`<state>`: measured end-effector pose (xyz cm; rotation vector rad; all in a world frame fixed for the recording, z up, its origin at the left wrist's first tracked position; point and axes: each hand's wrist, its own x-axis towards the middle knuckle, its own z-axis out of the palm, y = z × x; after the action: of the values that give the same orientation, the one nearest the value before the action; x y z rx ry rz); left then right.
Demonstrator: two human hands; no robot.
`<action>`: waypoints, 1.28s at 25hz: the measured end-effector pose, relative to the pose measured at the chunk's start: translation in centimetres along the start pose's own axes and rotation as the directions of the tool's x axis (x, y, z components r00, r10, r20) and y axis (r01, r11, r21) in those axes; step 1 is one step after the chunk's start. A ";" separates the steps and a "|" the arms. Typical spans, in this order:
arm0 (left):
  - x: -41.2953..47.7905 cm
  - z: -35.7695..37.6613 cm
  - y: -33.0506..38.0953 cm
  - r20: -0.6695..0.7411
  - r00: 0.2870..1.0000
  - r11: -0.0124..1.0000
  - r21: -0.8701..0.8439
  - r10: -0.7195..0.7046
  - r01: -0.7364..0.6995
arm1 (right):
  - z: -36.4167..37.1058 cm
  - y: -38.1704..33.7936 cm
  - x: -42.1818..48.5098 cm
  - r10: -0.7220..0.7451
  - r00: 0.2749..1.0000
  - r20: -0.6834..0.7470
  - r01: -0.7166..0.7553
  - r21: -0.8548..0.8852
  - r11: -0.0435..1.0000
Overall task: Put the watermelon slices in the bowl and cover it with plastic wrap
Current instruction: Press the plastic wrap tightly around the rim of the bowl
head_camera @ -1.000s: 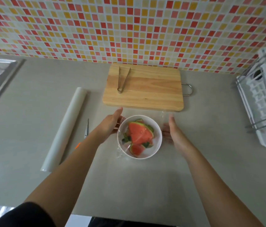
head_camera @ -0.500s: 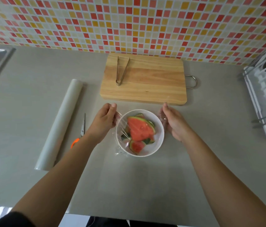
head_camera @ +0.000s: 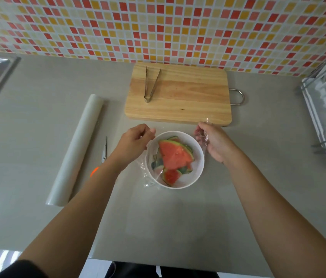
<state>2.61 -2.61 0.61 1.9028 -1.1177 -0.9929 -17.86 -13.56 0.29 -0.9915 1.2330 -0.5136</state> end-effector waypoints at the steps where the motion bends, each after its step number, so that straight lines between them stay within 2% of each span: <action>1: 0.0 0.1 0.1 0.000 1.000 0.999 -0.030 -0.017 0.017 | 0.2 0.2 0.1 -0.014 1.000 -0.024 0.012 -0.067 0.998; 4: 0.0 -0.1 0.6 -0.018 0.998 0.997 -0.053 -0.064 0.063 | 0.5 0.7 0.2 -0.057 0.996 -0.062 0.041 -0.235 0.971; 8: 0.0 0.0 1.1 -0.057 0.997 0.999 -0.023 -0.050 0.049 | 1.1 0.7 0.6 -0.061 0.993 -0.097 0.044 -0.170 0.985; 12: -0.3 -0.2 1.3 -0.054 0.998 1.000 0.011 -0.026 0.027 | 1.8 1.4 0.3 -0.172 0.972 -0.161 0.124 -0.271 0.955; 16: -0.2 -0.1 1.1 -0.062 0.998 1.000 -0.006 -0.022 0.021 | 2.8 1.6 -0.3 -0.221 0.943 -0.250 0.172 -0.205 0.964; 21: -0.2 0.5 0.7 -0.120 0.993 1.000 -0.015 -0.002 0.000 | 3.1 1.6 -0.6 -0.201 0.930 -0.308 0.175 -0.110 0.978; 25: -0.1 1.4 0.0 -0.187 0.980 0.991 -0.127 -0.073 0.049 | 3.1 1.4 -0.5 -0.171 0.924 -0.341 0.171 -0.031 0.985; 32: 0.1 2.2 -0.8 -0.079 0.956 0.852 -0.478 -0.284 0.214 | 2.8 1.3 -0.2 -0.019 0.929 -0.369 0.041 0.052 0.998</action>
<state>1.03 -2.80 -1.07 1.7093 -0.4880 -1.1223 -15.53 -11.78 -0.62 -0.8890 1.5282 -0.7821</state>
